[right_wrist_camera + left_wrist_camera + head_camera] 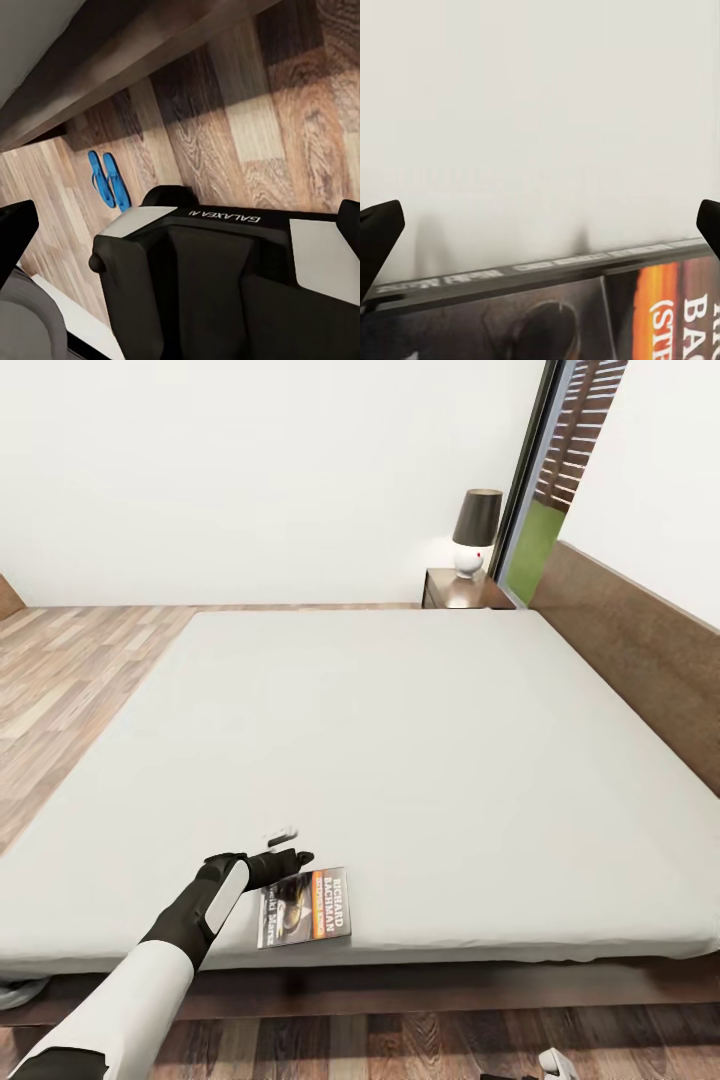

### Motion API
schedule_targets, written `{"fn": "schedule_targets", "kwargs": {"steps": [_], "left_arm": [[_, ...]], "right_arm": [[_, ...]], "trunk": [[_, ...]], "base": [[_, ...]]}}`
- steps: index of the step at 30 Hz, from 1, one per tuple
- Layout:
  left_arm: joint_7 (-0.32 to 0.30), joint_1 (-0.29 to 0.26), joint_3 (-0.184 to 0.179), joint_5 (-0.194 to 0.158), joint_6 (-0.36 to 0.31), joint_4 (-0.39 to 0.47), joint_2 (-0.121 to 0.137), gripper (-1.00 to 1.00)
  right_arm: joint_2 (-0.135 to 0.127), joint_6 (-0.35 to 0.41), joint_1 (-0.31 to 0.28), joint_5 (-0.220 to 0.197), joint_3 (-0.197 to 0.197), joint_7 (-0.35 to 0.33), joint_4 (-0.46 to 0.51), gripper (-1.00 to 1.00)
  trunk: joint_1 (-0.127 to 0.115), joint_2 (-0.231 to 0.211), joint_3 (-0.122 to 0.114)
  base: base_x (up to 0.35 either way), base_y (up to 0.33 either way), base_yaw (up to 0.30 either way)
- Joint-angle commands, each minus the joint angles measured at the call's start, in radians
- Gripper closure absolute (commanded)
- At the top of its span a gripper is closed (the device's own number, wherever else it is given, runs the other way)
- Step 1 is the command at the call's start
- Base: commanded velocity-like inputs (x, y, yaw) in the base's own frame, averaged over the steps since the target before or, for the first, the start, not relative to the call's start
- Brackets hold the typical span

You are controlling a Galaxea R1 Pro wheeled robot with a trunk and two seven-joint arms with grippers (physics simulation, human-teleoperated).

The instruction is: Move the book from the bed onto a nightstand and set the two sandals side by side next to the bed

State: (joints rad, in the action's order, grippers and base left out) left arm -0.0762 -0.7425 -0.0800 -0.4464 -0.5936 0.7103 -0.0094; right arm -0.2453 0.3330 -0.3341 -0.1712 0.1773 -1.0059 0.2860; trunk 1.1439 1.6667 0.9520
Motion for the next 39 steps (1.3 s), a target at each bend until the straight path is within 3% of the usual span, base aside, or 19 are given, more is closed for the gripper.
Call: {"fn": "schedule_targets", "kwargs": {"steps": [1, 39], "left_arm": [[0.001, 0.000, 0.000, 0.003, -0.006, 0.000, 0.000, -1.00], [0.001, 0.000, 0.000, 0.003, -0.006, 0.000, 0.000, -1.00]], "right_arm": [[0.000, 0.009, 0.000, -0.007, 0.001, -0.002, 0.000, -1.00], [0.000, 0.009, 0.000, -0.007, 0.002, 0.000, -0.001, -1.00]], "trunk": [[0.000, 0.000, 0.001], [0.000, 0.000, 0.001]], "base": [[-0.008, 0.000, 0.000], [-0.003, 0.000, 0.000]]}}
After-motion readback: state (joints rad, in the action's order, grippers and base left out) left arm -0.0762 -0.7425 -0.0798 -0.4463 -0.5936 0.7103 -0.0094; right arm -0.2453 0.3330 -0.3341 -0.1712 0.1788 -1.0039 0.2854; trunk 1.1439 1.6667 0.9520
